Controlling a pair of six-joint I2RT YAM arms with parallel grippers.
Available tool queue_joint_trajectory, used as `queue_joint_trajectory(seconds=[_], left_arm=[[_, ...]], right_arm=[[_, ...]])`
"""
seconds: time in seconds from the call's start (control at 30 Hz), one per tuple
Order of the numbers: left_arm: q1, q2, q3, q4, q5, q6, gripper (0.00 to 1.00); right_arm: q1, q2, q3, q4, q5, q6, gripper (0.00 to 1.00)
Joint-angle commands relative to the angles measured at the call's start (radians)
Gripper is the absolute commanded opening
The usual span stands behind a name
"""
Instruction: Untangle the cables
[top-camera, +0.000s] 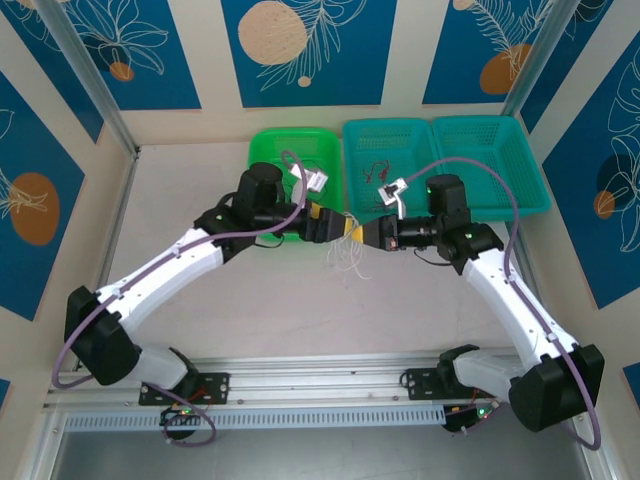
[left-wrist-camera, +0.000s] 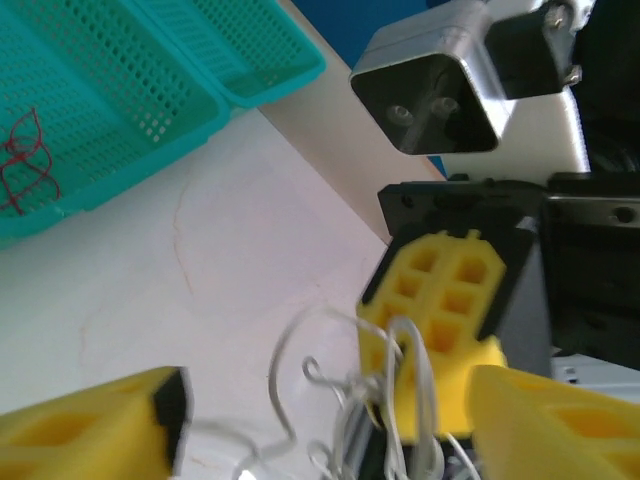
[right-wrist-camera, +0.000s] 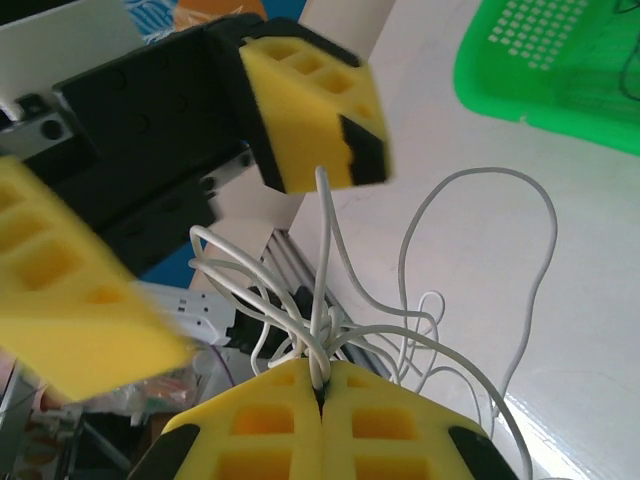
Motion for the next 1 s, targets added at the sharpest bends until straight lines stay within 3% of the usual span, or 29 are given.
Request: queue_joint_trajectory(seconds=[0.0, 0.03, 0.07, 0.2, 0.3, 0.37, 0.4, 0.7, 0.87, 0.97], left_arm=[[-0.009, 0.000, -0.074, 0.201, 0.005, -0.013, 0.29], [-0.010, -0.011, -0.111, 0.235, -0.011, -0.004, 0.07], [-0.009, -0.030, -0.154, 0.257, -0.047, 0.004, 0.00], [-0.008, -0.174, -0.344, 0.270, -0.295, 0.034, 0.00], [-0.007, -0.330, -0.497, 0.277, -0.466, 0.050, 0.00], [-0.007, -0.434, -0.585, 0.265, -0.551, 0.042, 0.00], [-0.007, -0.466, -0.619, 0.266, -0.563, 0.046, 0.00], [-0.007, -0.623, -0.753, 0.240, -0.495, 0.033, 0.00], [-0.007, -0.715, -0.780, 0.129, -0.605, 0.052, 0.00], [-0.005, -0.738, -0.769, 0.065, -0.610, 0.095, 0.00]], right_arm=[[0.038, 0.018, 0.025, -0.011, 0.020, -0.023, 0.00], [0.045, 0.020, 0.015, -0.008, 0.054, -0.019, 0.00], [0.052, 0.019, 0.002, -0.005, 0.099, -0.009, 0.00], [0.072, -0.015, -0.094, 0.024, 0.346, 0.011, 0.10], [0.077, -0.038, -0.182, -0.022, 0.621, -0.023, 0.06], [0.081, -0.045, -0.227, -0.085, 0.912, 0.055, 0.06], [0.073, -0.050, -0.241, -0.101, 0.974, 0.084, 0.06], [0.103, -0.236, -0.330, -0.038, 0.858, 0.185, 0.04], [0.092, -0.363, -0.338, -0.193, 1.049, 0.360, 0.02], [0.057, -0.445, -0.367, -0.173, 1.045, 0.372, 0.01]])
